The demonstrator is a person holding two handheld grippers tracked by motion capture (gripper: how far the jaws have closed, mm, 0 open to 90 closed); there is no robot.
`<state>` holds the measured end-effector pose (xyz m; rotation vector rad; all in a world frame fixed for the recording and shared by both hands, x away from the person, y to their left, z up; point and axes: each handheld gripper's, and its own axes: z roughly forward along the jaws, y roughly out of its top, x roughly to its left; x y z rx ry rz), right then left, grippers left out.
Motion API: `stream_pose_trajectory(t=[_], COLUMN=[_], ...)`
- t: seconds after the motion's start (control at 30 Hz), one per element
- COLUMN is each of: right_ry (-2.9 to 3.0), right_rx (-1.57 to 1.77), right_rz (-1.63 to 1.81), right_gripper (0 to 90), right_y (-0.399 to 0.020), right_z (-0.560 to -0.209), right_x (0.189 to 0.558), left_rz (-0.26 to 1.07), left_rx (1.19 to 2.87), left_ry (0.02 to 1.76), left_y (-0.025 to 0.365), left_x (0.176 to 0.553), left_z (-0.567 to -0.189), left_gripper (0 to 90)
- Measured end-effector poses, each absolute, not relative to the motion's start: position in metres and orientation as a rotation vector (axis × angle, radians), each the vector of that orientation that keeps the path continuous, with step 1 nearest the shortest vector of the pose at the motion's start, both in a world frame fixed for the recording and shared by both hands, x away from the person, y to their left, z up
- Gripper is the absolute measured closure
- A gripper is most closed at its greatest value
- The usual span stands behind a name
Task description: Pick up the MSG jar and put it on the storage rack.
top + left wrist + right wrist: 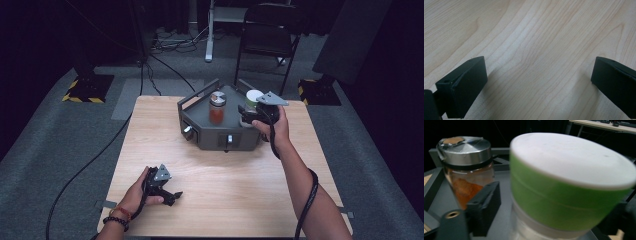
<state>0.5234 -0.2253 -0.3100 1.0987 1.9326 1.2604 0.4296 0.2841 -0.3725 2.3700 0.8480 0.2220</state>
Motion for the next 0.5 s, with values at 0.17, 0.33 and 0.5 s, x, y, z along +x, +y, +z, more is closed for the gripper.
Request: stream_pose_trajectory(t=[0.17, 0.33, 0.5], right_ry=[1.953, 1.941, 1.923], right_rx=[1.078, 1.071, 1.032], right_rz=[1.216, 1.207, 1.169], right_gripper=[9.1, 7.3, 7.2], right_y=[-0.223, -0.221, -0.218], right_z=[-0.308, -0.305, -0.308], right_x=[0.52, 0.514, 0.506], left_rz=[0.222, 0.222, 0.222], left_rx=[2.37, 2.37, 2.37], left_ry=[0.848, 0.848, 0.848], left_y=[0.284, 0.284, 0.284], left_x=[0.429, 0.43, 0.43], left_z=[-0.372, -0.372, -0.372], left_gripper=[0.3, 0.3, 0.3])
